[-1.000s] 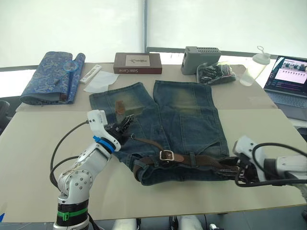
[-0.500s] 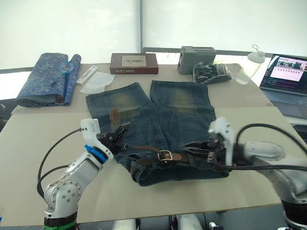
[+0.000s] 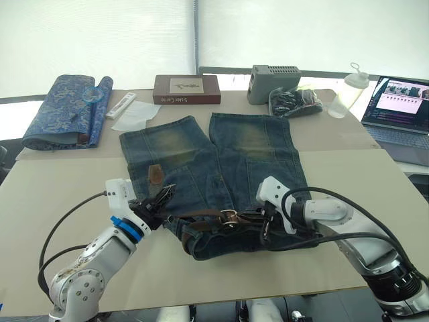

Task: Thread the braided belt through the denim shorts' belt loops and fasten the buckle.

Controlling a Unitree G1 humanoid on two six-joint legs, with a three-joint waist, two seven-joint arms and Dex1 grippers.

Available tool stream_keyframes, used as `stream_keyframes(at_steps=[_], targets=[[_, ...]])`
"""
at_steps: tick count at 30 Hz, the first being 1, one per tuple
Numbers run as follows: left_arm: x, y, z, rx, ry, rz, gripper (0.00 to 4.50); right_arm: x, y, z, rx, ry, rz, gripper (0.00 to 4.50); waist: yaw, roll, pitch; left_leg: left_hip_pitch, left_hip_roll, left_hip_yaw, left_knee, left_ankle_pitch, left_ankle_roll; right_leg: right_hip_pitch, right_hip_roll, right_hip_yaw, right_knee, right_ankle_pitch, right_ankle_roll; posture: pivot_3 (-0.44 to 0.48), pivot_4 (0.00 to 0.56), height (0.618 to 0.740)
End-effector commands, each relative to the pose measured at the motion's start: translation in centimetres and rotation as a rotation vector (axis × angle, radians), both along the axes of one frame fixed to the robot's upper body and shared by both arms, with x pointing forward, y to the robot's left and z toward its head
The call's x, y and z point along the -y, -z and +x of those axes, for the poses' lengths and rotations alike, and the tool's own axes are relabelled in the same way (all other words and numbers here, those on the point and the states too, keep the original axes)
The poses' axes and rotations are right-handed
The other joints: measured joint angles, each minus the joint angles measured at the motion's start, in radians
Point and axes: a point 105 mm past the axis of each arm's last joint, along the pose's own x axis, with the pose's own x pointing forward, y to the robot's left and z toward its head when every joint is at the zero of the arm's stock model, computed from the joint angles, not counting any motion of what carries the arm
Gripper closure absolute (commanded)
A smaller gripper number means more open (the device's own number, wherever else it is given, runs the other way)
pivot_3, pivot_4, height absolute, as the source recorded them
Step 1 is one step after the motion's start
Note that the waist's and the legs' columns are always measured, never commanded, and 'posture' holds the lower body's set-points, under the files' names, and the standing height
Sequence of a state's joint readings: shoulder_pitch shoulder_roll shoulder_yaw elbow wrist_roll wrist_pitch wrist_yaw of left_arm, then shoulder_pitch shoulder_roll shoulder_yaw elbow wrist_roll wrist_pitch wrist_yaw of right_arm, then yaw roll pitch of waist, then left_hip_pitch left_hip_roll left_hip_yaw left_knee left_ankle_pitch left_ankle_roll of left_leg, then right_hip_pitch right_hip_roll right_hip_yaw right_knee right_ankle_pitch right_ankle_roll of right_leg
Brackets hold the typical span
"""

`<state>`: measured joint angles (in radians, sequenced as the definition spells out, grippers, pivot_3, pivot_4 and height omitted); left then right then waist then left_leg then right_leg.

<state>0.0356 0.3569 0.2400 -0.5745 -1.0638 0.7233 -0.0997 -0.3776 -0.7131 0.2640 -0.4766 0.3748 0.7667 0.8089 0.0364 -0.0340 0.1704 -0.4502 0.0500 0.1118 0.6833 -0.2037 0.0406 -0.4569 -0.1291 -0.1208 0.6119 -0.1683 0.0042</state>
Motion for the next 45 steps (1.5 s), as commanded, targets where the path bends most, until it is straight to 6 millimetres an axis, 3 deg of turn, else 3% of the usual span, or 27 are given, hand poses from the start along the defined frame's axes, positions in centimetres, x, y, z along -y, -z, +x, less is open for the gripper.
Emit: stream_keyframes(at_steps=[1, 13, 23, 36, 40, 45], targets=[[-0.2, -1.3, -0.3, 0.062, -0.008, 0.003, 4.50, -1.1, -1.2, -0.1, 0.049, -0.043, 0.031, 4.48, 0.000, 0.000, 0.000, 0.000, 0.000, 0.000, 0.000, 0.000, 0.000, 0.000, 0.000, 0.000, 0.000, 0.000, 0.000, 0.000, 0.150, 0.709], [-1.1, -0.8, -0.3, 0.045, -0.056, 0.005, 4.50, -2.1, -0.3, 0.1, 0.057, -0.067, 0.015, 4.48, 0.000, 0.000, 0.000, 0.000, 0.000, 0.000, 0.000, 0.000, 0.000, 0.000, 0.000, 0.000, 0.000, 0.000, 0.000, 0.000, 0.150, 0.709], [-2.1, -0.8, 0.0, 0.040, -0.109, -0.009, 4.50, -2.4, 2.1, 0.0, 0.029, -0.122, -0.037, 4.48, -0.001, 0.000, 0.000, 0.000, 0.000, 0.000, 0.000, 0.000, 0.000, 0.000, 0.000, 0.000, 0.000, 0.000, 0.000, 0.000, 0.150, 0.709], [-2.2, -1.2, 0.3, 0.050, -0.121, -0.010, 4.50, -4.1, 2.3, -1.1, 0.060, -0.223, -0.042, 4.48, -0.008, 0.000, 0.000, 0.000, 0.000, 0.000, 0.000, 0.000, 0.000, 0.000, 0.000, 0.000, 0.000, 0.000, 0.000, 0.000, 0.150, 0.709], [-2.0, -1.5, 0.5, 0.059, -0.114, -0.010, 4.50, -4.2, 3.2, -1.1, 0.059, -0.214, -0.064, 4.48, -0.012, 0.000, 0.000, 0.000, 0.000, 0.000, 0.000, 0.000, 0.000, 0.000, 0.000, 0.000, 0.000, 0.000, 0.000, 0.000, 0.150, 0.709], [-0.8, -4.2, 1.3, 0.129, -0.064, -0.045, 4.50, -4.3, 4.1, -0.7, 0.061, -0.192, -0.086, 4.48, -0.014, 0.000, 0.000, 0.002, 0.001, 0.000, 0.000, 0.000, 0.000, 0.001, 0.000, -0.001, 0.001, 0.000, 0.000, 0.000, 0.150, 0.709]])
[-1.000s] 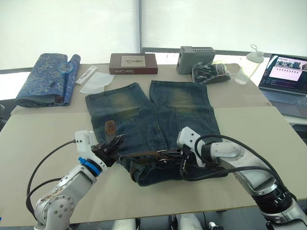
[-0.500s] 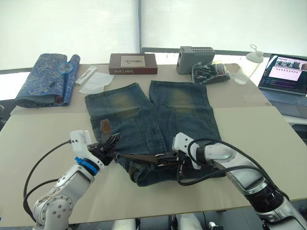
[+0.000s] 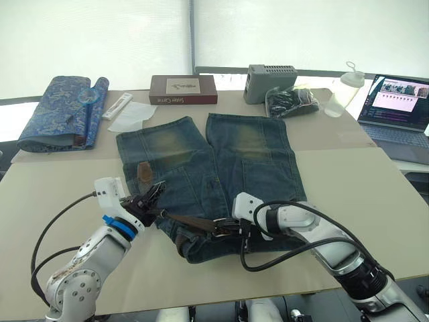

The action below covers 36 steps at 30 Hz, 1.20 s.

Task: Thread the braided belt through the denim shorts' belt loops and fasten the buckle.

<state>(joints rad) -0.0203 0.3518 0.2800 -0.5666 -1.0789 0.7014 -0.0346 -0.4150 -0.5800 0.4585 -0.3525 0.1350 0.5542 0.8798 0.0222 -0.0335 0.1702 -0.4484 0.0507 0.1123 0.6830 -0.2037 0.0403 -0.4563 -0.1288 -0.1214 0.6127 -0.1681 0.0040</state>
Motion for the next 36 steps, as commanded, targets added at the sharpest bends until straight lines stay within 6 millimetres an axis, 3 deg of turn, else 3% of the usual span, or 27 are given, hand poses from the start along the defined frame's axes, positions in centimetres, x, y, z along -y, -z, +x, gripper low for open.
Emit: stream_keyframes(at_steps=[1, 6, 12, 13, 20, 28, 36], targets=[[0.8, -3.3, 0.5, 0.099, 0.040, -0.038, 4.50, -0.1, 1.4, -0.4, -0.031, 0.000, -0.024, 4.48, 0.000, 0.000, 0.000, 0.000, 0.000, 0.000, 0.000, 0.000, 0.000, 0.000, 0.000, 0.000, 0.000, 0.000, 0.000, 0.000, 0.150, 0.709], [5.0, -6.1, 1.7, 0.159, 0.212, -0.033, 4.50, 0.2, 0.4, 0.1, -0.057, 0.075, 0.075, 4.48, 0.000, 0.000, 0.000, 0.001, -0.001, 0.000, 0.000, 0.000, 0.000, 0.002, 0.000, 0.001, 0.000, 0.000, 0.000, 0.000, 0.150, 0.709], [8.3, -5.4, 3.1, 0.120, 0.326, -0.032, 4.50, 2.0, -2.1, -0.2, -0.087, 0.170, 0.210, 4.48, 0.000, 0.000, 0.000, 0.001, -0.002, 0.000, 0.000, 0.001, 0.001, 0.001, 0.001, 0.001, 0.001, 0.003, 0.004, 0.000, 0.150, 0.709], [8.9, -4.9, 3.4, 0.104, 0.337, -0.015, 4.50, 2.7, -2.6, -0.5, -0.092, 0.185, 0.225, 3.91, 0.001, 0.000, 0.000, 0.001, -0.002, 0.000, 0.000, 0.001, 0.001, 0.001, 0.001, 0.001, 0.001, 0.003, 0.005, 0.000, 0.150, 0.709], [11.8, -3.1, 4.0, 0.088, 0.440, 0.033, 4.50, 5.6, -5.9, -2.4, -0.207, 0.306, 0.363, 1.59, 0.016, 0.000, 0.000, 0.000, -0.002, 0.000, 0.000, 0.000, 0.000, 0.001, 0.001, 0.001, 0.001, 0.001, 0.000, 0.000, 0.150, 0.709], [12.6, -3.4, 4.6, 0.127, 0.486, 0.060, 4.50, 3.6, -6.6, -2.6, -0.339, 0.369, 0.457, 1.59, 0.009, 0.000, 0.000, 0.001, -0.001, -0.001, 0.000, 0.000, 0.000, 0.001, 0.001, 0.001, 0.001, 0.001, 0.000, 0.000, 0.150, 0.709], [13.4, -3.6, 4.3, 0.158, 0.521, 0.091, 4.50, 3.1, -5.9, -0.2, -0.282, 0.537, 0.359, 1.59, 0.008, 0.000, 0.000, -0.002, -0.002, -0.001, 0.000, 0.001, 0.002, -0.001, 0.001, 0.001, 0.000, 0.002, 0.001, 0.000, 0.150, 0.709]])
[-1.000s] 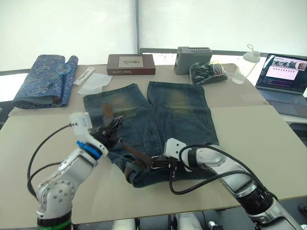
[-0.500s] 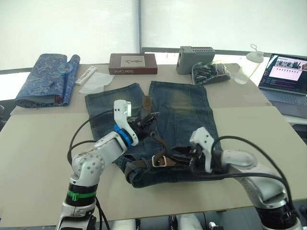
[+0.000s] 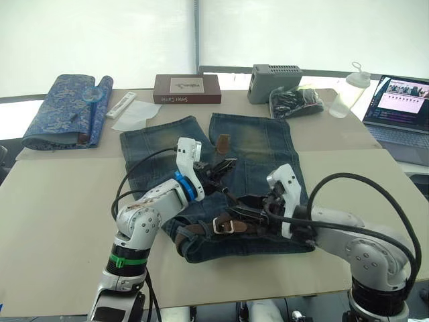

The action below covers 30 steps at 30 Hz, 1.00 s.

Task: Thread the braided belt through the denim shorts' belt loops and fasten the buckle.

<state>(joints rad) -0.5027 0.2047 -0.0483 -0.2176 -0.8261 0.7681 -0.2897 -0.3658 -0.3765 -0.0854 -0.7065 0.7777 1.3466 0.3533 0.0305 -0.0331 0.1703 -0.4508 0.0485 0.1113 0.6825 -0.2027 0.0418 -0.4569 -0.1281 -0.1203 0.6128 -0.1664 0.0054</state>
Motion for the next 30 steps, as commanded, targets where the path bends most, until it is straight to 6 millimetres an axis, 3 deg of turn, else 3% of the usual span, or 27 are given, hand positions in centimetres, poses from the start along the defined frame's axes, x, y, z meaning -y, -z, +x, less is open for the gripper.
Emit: stream_keyframes(at_steps=[1, 3, 7, 9, 11, 15, 18, 23, 26, 30], targets=[[0.9, -1.4, -0.6, 0.067, 0.048, -0.002, 4.50, 0.3, 0.0, 1.0, 0.025, 0.075, -0.056, 1.83, 0.000, 0.000, 0.000, 0.000, 0.000, 0.000, 0.000, 0.001, 0.002, 0.000, 0.000, 0.000, 0.000, 0.001, 0.001, 0.000, 0.150, 0.709], [1.2, -1.5, -0.8, 0.071, 0.082, 0.004, 4.50, 0.3, 0.1, 1.3, 0.030, 0.101, -0.053, 2.43, 0.000, 0.000, 0.000, 0.000, 0.000, 0.000, 0.000, 0.001, 0.002, 0.000, 0.000, 0.000, 0.000, 0.001, 0.002, 0.000, 0.150, 0.709], [1.0, -1.4, -1.3, 0.080, 0.150, 0.032, 3.04, 0.4, 0.0, 1.1, 0.020, 0.117, -0.023, 3.77, -0.004, 0.000, 0.000, -0.001, 0.000, 0.000, 0.000, 0.001, 0.002, 0.000, 0.000, -0.001, 0.000, 0.001, 0.002, 0.000, 0.150, 0.709], [0.0, -1.3, -2.2, 0.060, 0.221, 0.039, 2.11, 0.8, 0.4, 0.8, 0.007, 0.139, -0.016, 4.47, -0.008, 0.000, 0.000, -0.001, 0.000, -0.001, 0.000, 0.001, 0.002, 0.000, 0.000, -0.001, 0.000, 0.001, 0.002, 0.000, 0.150, 0.709], [-1.3, -1.4, -3.3, 0.039, 0.292, 0.031, 1.24, 1.3, 0.9, 0.7, -0.009, 0.168, -0.009, 4.50, -0.014, 0.001, 0.000, -0.001, 0.001, -0.001, 0.000, 0.001, 0.002, -0.001, 0.000, -0.001, 0.000, 0.001, 0.002, 0.000, 0.150, 0.709], [-3.1, -0.8, -5.6, 0.002, 0.401, 0.057, 1.24, 2.3, 2.0, 0.4, -0.026, 0.227, -0.009, 4.50, -0.021, 0.002, 0.001, -0.001, 0.001, -0.001, -0.001, 0.001, 0.002, -0.001, 0.001, -0.001, 0.000, 0.001, 0.002, 0.000, 0.150, 0.709], [-3.3, 1.4, -6.2, -0.058, 0.435, 0.112, 2.23, 2.8, 2.7, 0.2, -0.020, 0.261, 0.004, 4.50, -0.014, 0.003, 0.001, 0.000, 0.000, -0.001, -0.002, 0.000, 0.000, 0.000, 0.001, -0.001, 0.000, 0.000, 0.001, 0.000, 0.150, 0.709], [-1.9, 4.1, -6.4, -0.086, 0.466, 0.193, 4.42, 2.8, 4.2, -0.3, -0.026, 0.279, -0.001, 4.50, -0.009, 0.003, 0.001, -0.001, -0.001, -0.001, -0.001, 0.000, -0.001, 0.000, -0.001, 0.000, -0.003, -0.001, -0.001, 0.000, 0.150, 0.709], [-1.4, 5.7, -5.8, -0.099, 0.439, 0.247, 4.42, 2.7, 4.6, -0.2, -0.012, 0.285, -0.016, 4.50, -0.010, 0.003, 0.001, -0.001, 0.000, 0.000, -0.001, 0.000, -0.001, 0.000, -0.001, 0.000, -0.003, -0.001, -0.001, 0.000, 0.150, 0.709], [-1.7, 10.4, -5.5, -0.178, 0.407, 0.443, 4.42, 2.6, 5.2, -0.1, 0.016, 0.299, -0.051, 4.50, -0.015, 0.005, 0.000, 0.000, 0.001, 0.000, -0.001, 0.000, -0.001, 0.000, -0.001, 0.000, -0.002, -0.001, -0.001, 0.000, 0.150, 0.709]])
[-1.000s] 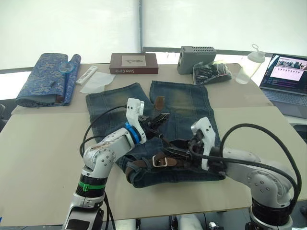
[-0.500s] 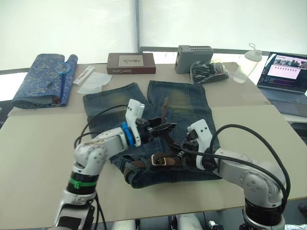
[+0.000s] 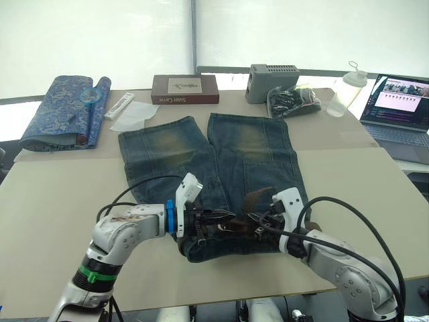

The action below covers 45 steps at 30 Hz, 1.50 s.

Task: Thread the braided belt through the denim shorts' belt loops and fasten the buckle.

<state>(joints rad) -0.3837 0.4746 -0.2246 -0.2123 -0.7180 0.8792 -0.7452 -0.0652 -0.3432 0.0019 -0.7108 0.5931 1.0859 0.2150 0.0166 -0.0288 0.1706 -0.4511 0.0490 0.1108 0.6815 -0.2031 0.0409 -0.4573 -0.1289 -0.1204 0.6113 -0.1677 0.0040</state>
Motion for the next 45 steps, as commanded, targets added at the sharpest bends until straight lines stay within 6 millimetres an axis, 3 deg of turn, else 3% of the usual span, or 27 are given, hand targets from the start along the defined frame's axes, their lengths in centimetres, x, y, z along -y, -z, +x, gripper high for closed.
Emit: stream_keyframes(at_steps=[1, 5, 9, 11, 14, 16, 19, 22, 26, 29, 36, 45], targets=[[-0.7, 3.8, -0.4, -0.011, 0.009, 0.190, 4.42, 0.1, 0.3, 0.2, 0.040, 0.018, -0.044, 4.50, -0.002, 0.001, -0.001, 0.000, 0.000, 0.000, 0.000, 0.000, 0.000, 0.000, 0.000, 0.000, 0.000, 0.000, 0.000, 0.000, 0.150, 0.709], [-2.5, 7.0, -0.7, -0.103, -0.052, 0.310, 4.42, 0.3, 1.4, 0.4, 0.068, 0.027, -0.127, 4.50, -0.004, 0.007, -0.007, 0.002, 0.000, 0.000, -0.002, 0.000, 0.000, 0.001, -0.001, 0.000, -0.001, 0.000, 0.000, 0.000, 0.150, 0.709], [-3.3, 7.3, -0.7, -0.088, -0.066, 0.326, 4.42, 0.4, 2.3, 0.5, 0.086, 0.023, -0.168, 4.50, -0.004, 0.010, -0.012, 0.010, 0.001, 0.000, -0.004, -0.001, -0.001, 0.003, -0.001, -0.001, -0.003, -0.001, 0.000, 0.000, 0.150, 0.709], [-3.2, 6.0, -0.5, -0.053, -0.075, 0.251, 4.42, 0.7, 2.5, 0.6, 0.109, 0.010, -0.205, 4.50, -0.006, 0.014, -0.016, 0.010, 0.001, 0.000, -0.004, -0.001, -0.001, 0.003, -0.001, -0.001, -0.003, -0.001, 0.000, 0.000, 0.150, 0.709], [-2.9, 2.0, 0.6, 0.002, -0.138, 0.021, 4.42, 0.5, 1.8, 0.6, 0.162, -0.022, -0.187, 4.50, -0.005, 0.016, -0.016, 0.010, 0.001, 0.000, -0.004, -0.001, -0.001, 0.002, -0.002, 0.000, -0.004, -0.001, 0.000, 0.000, 0.150, 0.709], [-3.1, -0.5, 1.1, 0.046, -0.167, -0.077, 4.42, -0.1, 0.7, 0.4, 0.219, -0.063, -0.139, 4.50, -0.003, 0.014, -0.014, 0.008, 0.001, 0.000, -0.004, -0.001, -0.001, 0.001, -0.002, 0.000, -0.004, -0.001, 0.000, 0.000, 0.150, 0.709], [-3.3, -3.1, 1.9, 0.167, -0.175, -0.064, 4.42, -1.2, -1.9, 0.5, 0.339, -0.137, -0.083, 4.50, -0.003, 0.013, -0.012, 0.004, 0.001, 0.000, -0.003, -0.001, -0.001, 0.000, -0.001, -0.001, -0.002, -0.001, 0.000, 0.000, 0.150, 0.709], [-2.3, -5.0, 2.0, 0.220, -0.127, -0.072, 3.58, -1.8, -3.0, 0.9, 0.414, -0.192, -0.119, 4.50, -0.004, 0.012, -0.010, 0.003, 0.000, 0.000, -0.002, -0.001, -0.001, 0.001, -0.001, -0.001, -0.001, -0.001, 0.000, 0.000, 0.150, 0.709], [-0.6, -7.1, 3.2, 0.222, -0.139, -0.019, 1.60, -2.6, -3.3, 1.2, 0.496, -0.290, -0.251, 4.50, -0.001, 0.009, -0.008, 0.003, -0.001, 0.000, -0.002, -0.001, 0.000, 0.002, -0.001, 0.000, -0.002, 0.000, 0.000, 0.000, 0.150, 0.709], [-0.1, -7.6, 3.1, 0.179, -0.123, 0.033, 0.15, -3.0, -3.2, 1.1, 0.535, -0.352, -0.321, 4.50, -0.004, 0.007, -0.007, 0.003, -0.001, 0.000, -0.002, 0.000, 0.000, 0.001, -0.001, 0.000, -0.001, 0.000, 0.000, 0.000, 0.150, 0.709], [-1.2, -6.9, 3.0, -0.007, -0.141, 0.081, 0.02, -3.4, -2.0, 1.0, 0.568, -0.478, -0.421, 4.50, -0.009, 0.007, -0.007, 0.003, 0.001, 0.000, -0.003, 0.004, 0.007, 0.000, 0.004, 0.000, 0.001, 0.001, 0.006, 0.000, 0.150, 0.709], [-0.4, -6.3, 3.8, 0.053, -0.221, 0.207, 0.02, -4.3, -2.1, 1.3, 0.654, -0.573, -0.528, 4.50, -0.006, 0.005, -0.006, 0.004, 0.000, 0.000, -0.001, 0.003, 0.005, 0.001, 0.003, 0.002, 0.001, -0.001, 0.001, 0.000, 0.150, 0.709]])
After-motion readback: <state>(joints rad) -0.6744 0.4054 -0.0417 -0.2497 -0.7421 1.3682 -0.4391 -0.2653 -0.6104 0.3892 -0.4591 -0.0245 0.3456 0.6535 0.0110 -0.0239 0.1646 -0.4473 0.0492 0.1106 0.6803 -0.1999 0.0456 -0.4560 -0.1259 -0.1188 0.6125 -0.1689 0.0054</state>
